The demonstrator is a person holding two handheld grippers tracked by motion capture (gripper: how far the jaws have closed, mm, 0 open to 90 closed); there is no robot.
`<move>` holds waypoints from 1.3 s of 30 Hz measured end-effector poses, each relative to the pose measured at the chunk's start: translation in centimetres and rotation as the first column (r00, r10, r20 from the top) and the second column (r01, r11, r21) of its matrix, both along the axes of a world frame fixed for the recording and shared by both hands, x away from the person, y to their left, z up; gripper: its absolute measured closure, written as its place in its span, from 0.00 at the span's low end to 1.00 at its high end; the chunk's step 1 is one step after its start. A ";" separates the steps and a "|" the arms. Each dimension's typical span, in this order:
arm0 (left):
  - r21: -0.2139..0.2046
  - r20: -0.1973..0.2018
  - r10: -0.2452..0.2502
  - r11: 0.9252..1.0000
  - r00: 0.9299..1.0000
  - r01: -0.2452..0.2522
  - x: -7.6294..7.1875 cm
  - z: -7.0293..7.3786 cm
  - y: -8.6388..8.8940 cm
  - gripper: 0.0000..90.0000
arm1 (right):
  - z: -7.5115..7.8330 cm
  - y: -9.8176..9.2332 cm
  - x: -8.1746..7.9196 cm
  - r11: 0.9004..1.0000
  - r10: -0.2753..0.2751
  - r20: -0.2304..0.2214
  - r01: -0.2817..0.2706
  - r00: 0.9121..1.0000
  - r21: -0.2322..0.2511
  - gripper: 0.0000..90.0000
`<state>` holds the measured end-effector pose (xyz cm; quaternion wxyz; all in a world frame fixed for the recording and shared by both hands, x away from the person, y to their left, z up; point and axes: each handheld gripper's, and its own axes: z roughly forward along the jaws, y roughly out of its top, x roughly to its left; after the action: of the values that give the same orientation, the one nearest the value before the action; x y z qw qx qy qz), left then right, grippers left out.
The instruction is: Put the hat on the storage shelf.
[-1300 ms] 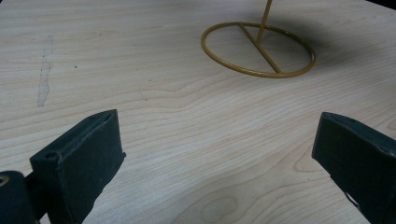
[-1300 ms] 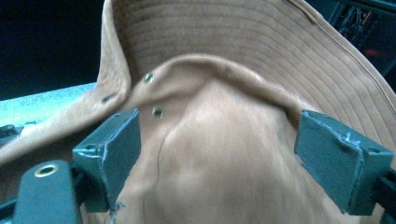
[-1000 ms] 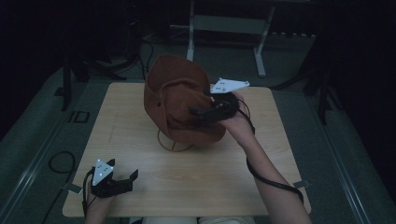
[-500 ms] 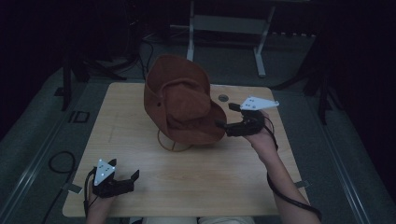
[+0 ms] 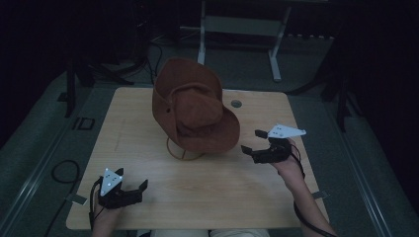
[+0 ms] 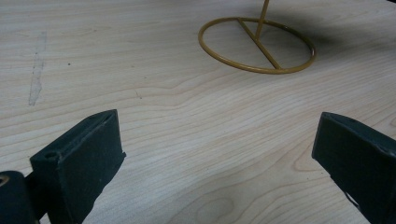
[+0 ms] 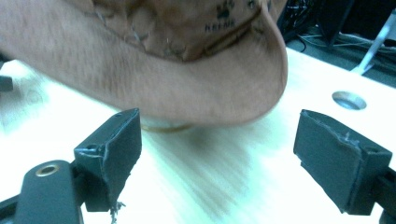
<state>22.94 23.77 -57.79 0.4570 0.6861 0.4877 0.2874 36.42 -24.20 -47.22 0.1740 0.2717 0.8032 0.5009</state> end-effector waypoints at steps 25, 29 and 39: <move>-0.006 -0.005 0.000 1.000 1.000 0.000 0.0 0.0 0.0 0.02 | -8.0 -4.5 -3.3 0.997 -0.055 -0.096 0.049 0.994 -0.064 0.16; -0.004 -0.006 -0.002 1.000 1.000 0.002 0.0 0.0 0.0 0.02 | -8.9 -5.2 -3.7 0.996 -0.061 -0.099 0.054 0.993 -0.076 0.16; -0.002 -0.008 -0.003 1.000 1.000 0.003 -0.1 0.0 0.1 0.02 | -9.4 -6.5 -5.2 0.992 -0.075 -0.078 0.067 0.994 -0.107 0.15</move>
<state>22.83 23.82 -57.80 0.4560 0.6875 0.4887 0.2838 31.20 -30.75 -56.58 0.1726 0.3110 0.8245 0.4401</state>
